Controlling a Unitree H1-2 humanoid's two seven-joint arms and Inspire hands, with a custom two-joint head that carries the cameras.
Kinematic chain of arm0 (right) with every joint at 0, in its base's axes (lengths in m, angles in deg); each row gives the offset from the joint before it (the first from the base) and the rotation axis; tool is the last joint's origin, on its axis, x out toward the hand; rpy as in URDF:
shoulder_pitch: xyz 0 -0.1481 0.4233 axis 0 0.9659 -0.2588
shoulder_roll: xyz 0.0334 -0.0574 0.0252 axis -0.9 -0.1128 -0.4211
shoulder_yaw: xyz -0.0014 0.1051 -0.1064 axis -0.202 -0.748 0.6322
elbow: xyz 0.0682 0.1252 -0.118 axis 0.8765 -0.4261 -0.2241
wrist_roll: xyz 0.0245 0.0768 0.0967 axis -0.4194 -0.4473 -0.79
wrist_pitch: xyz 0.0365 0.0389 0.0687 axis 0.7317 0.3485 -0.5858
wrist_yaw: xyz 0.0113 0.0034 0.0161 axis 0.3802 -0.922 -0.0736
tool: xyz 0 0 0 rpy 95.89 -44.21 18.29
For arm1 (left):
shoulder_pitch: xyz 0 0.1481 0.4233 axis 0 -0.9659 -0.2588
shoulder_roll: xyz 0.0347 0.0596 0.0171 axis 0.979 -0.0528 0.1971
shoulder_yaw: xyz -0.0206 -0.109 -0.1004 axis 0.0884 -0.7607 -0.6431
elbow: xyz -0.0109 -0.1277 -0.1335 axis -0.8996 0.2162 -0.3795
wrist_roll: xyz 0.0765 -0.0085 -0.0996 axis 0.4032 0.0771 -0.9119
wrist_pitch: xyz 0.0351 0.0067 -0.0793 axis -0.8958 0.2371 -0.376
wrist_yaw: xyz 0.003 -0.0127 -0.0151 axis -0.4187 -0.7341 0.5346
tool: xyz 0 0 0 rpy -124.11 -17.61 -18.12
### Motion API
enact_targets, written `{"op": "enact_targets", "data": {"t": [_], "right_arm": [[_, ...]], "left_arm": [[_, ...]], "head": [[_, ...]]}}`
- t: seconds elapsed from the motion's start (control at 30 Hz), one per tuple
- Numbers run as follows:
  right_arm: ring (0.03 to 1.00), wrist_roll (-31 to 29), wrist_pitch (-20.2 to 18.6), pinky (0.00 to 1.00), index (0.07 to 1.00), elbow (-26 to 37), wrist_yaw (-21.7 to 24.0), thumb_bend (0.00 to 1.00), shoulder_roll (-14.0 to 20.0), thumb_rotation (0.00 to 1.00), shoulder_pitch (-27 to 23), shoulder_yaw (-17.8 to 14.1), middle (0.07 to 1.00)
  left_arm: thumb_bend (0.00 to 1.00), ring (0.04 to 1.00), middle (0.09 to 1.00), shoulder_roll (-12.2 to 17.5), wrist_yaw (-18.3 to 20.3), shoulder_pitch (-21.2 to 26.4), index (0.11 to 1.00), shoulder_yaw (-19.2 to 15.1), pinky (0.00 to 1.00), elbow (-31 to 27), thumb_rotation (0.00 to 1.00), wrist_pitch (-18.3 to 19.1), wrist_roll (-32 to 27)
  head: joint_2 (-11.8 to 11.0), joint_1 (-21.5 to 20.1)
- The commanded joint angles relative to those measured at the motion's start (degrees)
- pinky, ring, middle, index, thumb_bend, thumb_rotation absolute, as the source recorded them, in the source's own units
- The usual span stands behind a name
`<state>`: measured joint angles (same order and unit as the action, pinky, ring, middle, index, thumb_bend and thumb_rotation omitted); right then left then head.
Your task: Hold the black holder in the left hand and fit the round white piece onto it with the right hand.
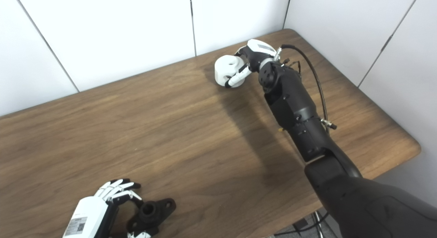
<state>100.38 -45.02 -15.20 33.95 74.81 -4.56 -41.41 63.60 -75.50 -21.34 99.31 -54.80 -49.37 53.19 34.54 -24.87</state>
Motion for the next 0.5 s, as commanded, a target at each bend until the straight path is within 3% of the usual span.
{"op": "enact_targets", "data": {"t": [0.0, 0.47], "right_arm": [[0.972, -0.5, 0.1, 0.88, 0.749, 1.0, -2.1, 0.8, 2.0, 0.3, -3.1, -0.1, 0.909], [0.961, -1.4, 0.0, 0.86, 0.739, 1.5, -2.9, 0.8, 2.3, 0.29, -3.0, 0.3, 0.896]], "left_arm": [[0.52, 0.849, 0.769, 1.0, 1.4, -1.5, 0.486, 0.2, 0.89, 0.7, 0.05, 0.5, 1.9], [0.52, 0.849, 0.766, 1.0, 1.5, -1.7, 0.486, 0.1, 0.89, 0.4, 0.05, 0.8, 1.8]], "head": [[0.0, -0.1], [0.2, 0.2]]}}
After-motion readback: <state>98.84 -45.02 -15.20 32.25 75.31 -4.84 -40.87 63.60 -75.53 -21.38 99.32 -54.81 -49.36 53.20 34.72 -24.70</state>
